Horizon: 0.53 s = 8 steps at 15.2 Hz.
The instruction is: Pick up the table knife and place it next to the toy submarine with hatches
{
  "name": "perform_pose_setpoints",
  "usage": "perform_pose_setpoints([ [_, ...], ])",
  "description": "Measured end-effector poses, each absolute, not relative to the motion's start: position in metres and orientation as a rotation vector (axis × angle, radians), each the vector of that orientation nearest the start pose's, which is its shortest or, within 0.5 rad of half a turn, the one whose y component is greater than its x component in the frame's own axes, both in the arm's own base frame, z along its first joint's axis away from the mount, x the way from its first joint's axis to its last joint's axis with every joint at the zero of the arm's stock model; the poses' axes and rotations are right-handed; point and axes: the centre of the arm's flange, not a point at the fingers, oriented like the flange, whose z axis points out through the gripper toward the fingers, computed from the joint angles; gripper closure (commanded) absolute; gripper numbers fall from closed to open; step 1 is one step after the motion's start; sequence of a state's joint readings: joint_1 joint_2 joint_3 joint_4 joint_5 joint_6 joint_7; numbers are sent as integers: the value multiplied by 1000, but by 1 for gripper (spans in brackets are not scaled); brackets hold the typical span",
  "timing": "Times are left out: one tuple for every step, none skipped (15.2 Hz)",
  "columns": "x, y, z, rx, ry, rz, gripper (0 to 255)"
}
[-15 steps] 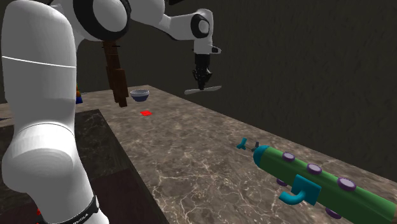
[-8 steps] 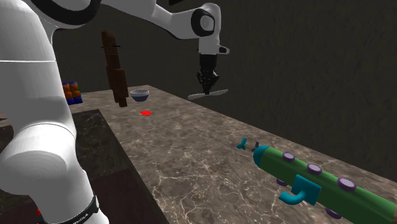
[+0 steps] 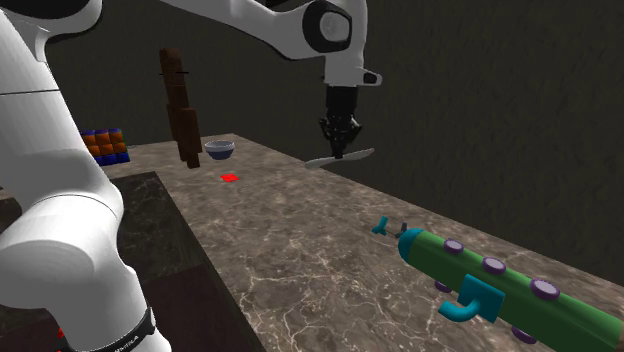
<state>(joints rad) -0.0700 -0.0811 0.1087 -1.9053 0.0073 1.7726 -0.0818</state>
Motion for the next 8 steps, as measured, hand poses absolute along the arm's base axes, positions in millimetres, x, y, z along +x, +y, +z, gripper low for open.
perform_pose_setpoints([
  [527,12,527,-3135,-186,82,255],
  [522,0,528,-3135,-186,82,255],
  [518,-11,528,-3135,-186,82,255],
  [514,-24,529,-3135,-186,82,255],
  [509,-36,529,-3136,-186,82,255],
  [504,-48,530,-3135,-186,82,255],
  [500,-62,531,-3135,-185,82,255],
  [495,-77,531,-3135,-185,82,255],
])
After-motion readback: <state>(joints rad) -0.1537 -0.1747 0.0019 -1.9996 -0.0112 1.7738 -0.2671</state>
